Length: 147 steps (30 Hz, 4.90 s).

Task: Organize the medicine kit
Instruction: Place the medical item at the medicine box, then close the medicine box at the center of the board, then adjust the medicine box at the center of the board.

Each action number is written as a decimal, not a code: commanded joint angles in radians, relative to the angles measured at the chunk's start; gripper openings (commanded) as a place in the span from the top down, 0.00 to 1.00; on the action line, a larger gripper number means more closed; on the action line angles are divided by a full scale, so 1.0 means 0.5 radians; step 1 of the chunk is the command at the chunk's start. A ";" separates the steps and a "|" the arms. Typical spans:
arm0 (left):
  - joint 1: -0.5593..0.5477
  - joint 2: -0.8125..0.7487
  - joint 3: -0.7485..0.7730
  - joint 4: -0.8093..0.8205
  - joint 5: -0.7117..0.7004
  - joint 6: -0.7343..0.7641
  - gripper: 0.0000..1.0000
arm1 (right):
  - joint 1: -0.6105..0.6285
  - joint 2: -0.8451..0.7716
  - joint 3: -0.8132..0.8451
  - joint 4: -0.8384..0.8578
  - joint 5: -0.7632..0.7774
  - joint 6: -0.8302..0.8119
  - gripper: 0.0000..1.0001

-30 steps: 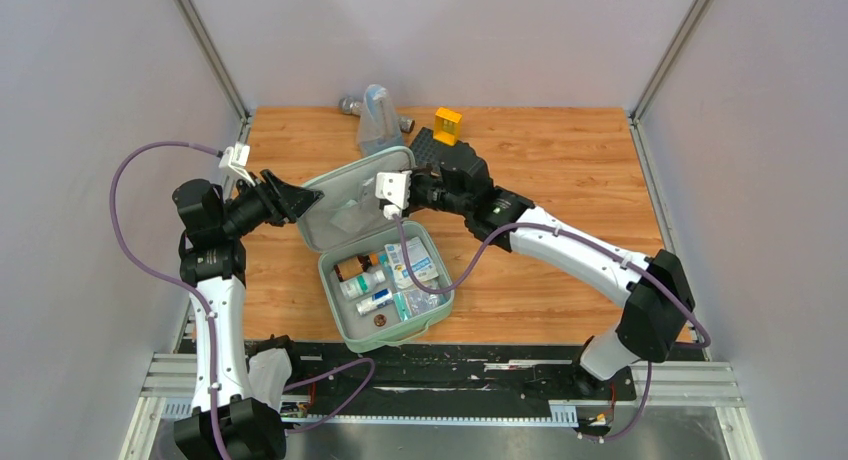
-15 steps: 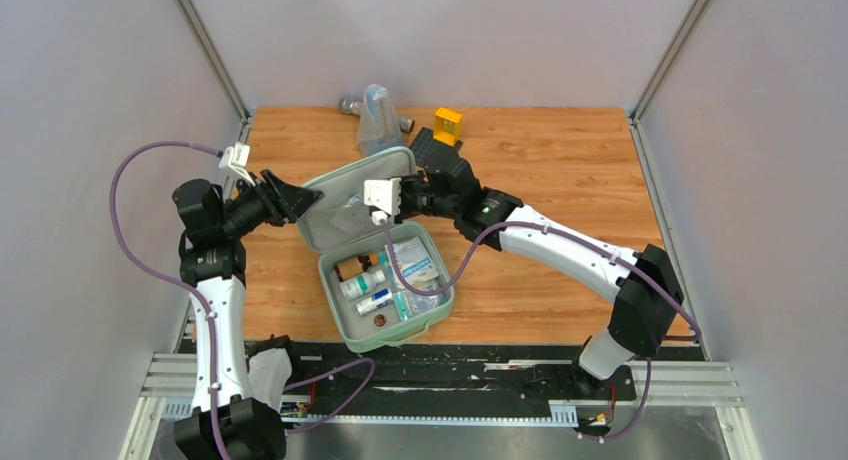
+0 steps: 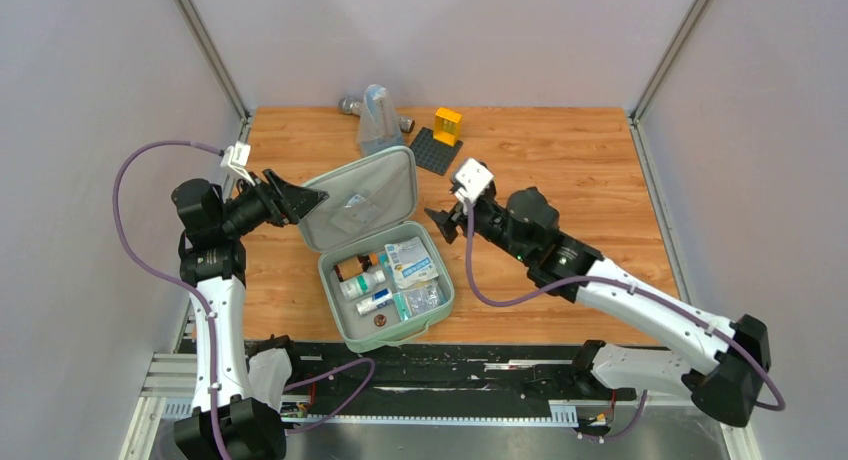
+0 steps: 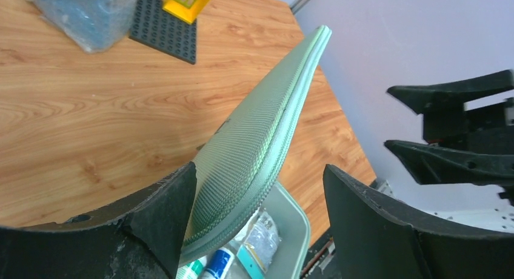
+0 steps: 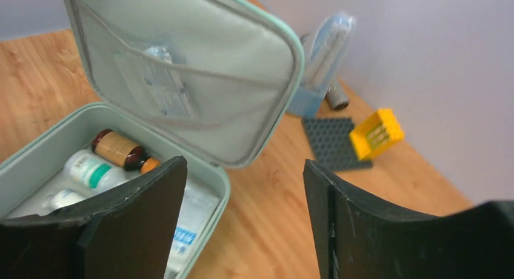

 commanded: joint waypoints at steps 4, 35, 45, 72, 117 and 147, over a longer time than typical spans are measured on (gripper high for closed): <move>-0.008 -0.081 0.099 0.092 0.264 -0.131 0.14 | -0.048 -0.352 -0.510 -0.202 0.320 1.303 0.17; -0.025 -0.358 0.142 -1.042 -0.904 -0.224 0.14 | -0.419 -0.211 -0.305 -0.929 -0.088 2.118 0.09; -0.475 -0.389 -0.073 -1.340 -1.505 -0.471 0.00 | -0.420 0.351 -0.146 -0.815 -0.762 2.089 0.11; -1.422 -0.276 -0.612 -0.701 -1.609 -0.991 0.02 | -0.494 0.660 -0.091 -0.711 -0.973 2.240 0.08; -1.837 1.119 0.381 0.072 -1.584 0.027 0.00 | -1.484 -0.584 -1.108 -0.801 -1.294 2.579 0.00; -2.018 0.973 -0.102 0.400 -1.262 -0.141 0.11 | -1.512 0.987 0.225 -0.727 -1.608 2.032 0.02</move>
